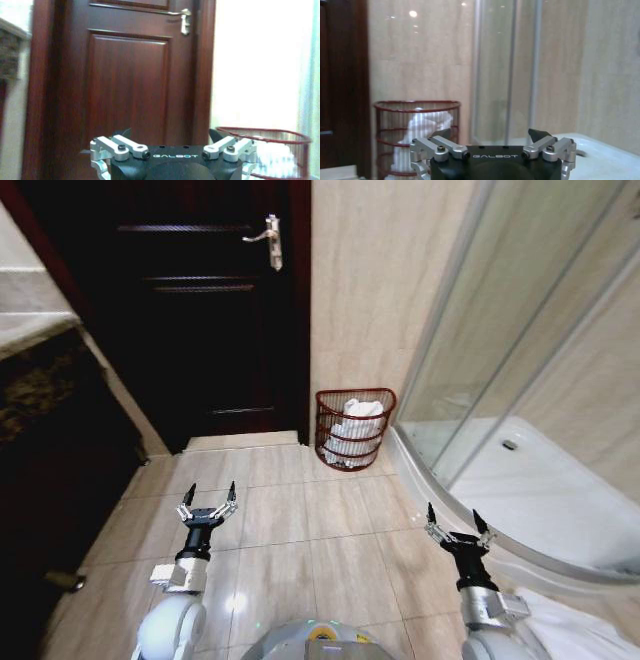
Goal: Discard the used towel into the hamper.
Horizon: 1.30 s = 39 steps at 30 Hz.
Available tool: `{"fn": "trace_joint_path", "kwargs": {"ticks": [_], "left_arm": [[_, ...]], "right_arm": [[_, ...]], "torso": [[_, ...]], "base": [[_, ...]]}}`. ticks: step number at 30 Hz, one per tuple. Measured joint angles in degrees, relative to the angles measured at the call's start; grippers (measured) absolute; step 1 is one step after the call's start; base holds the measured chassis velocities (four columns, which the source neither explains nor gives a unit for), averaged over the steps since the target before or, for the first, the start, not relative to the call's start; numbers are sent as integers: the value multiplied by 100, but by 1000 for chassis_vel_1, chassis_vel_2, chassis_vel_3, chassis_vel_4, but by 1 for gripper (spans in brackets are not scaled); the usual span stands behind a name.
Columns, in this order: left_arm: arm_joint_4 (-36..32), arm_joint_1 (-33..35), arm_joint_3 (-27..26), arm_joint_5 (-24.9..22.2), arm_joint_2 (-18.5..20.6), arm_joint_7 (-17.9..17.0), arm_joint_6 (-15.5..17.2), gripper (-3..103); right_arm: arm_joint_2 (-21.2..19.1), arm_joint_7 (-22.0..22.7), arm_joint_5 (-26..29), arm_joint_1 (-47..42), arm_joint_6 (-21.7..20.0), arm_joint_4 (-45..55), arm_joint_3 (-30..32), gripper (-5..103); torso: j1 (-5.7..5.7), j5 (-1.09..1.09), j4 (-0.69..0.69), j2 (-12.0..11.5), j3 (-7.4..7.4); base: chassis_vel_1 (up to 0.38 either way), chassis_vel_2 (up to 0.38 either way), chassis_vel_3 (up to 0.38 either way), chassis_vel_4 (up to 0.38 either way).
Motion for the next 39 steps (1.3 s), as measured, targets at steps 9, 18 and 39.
{"fn": "trace_joint_path", "kwargs": {"ticks": [9,18,39], "left_arm": [[1,6,0,8,-10,1,-34,100],[22,1,-8,6,0,1,-53,100],[35,-4,-21,-11,4,1,-99,100]], "right_arm": [[3,5,26,-7,43,-6,7,100],[16,5,29,0,60,-36,8,100],[20,28,43,-22,62,16,21,100]], "torso": [[4,0,0,10,8],[4,-1,1,17,12],[7,0,0,25,19]], "base": [[-110,-113,-119,-120],[-130,-128,-131,-132],[-128,-127,-126,-124]]}}
